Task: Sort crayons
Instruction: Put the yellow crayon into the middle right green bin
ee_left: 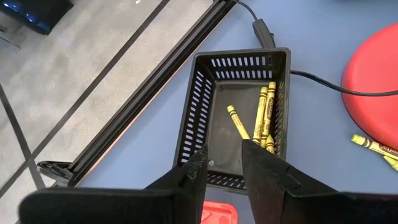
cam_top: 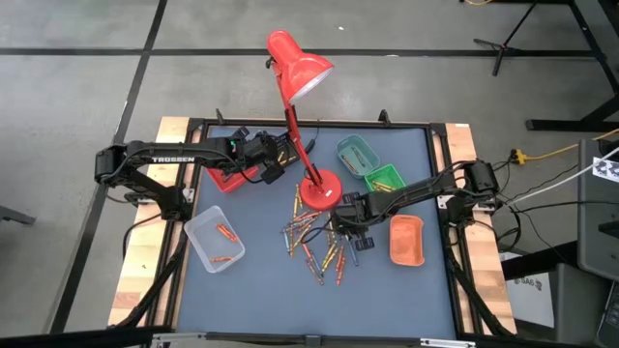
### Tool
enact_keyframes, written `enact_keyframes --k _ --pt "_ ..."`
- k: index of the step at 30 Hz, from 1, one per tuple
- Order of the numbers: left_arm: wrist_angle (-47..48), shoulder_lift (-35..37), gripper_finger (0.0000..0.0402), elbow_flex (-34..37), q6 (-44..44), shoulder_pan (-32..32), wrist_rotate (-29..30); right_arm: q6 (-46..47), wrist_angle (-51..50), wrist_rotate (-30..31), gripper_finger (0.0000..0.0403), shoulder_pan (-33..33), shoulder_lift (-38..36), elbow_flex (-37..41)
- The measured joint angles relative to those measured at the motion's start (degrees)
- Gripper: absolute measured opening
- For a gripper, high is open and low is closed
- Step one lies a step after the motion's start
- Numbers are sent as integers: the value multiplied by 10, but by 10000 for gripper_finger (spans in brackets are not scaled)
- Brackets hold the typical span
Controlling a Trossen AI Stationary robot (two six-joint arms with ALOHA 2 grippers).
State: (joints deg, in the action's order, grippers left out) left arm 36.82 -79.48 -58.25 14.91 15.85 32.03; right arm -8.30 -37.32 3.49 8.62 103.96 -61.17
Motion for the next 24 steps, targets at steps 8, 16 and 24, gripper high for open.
enact_keyframes --k 8,16,24 --pt "0 0 82 0 1 0 0 -1 -28 0 22 0 2 -20" --pt "0 0 82 0 1 0 0 -14 -115 1 9 0 2 -91" --pt "0 0 82 0 1 0 0 -30 -250 26 12 0 2 -172"
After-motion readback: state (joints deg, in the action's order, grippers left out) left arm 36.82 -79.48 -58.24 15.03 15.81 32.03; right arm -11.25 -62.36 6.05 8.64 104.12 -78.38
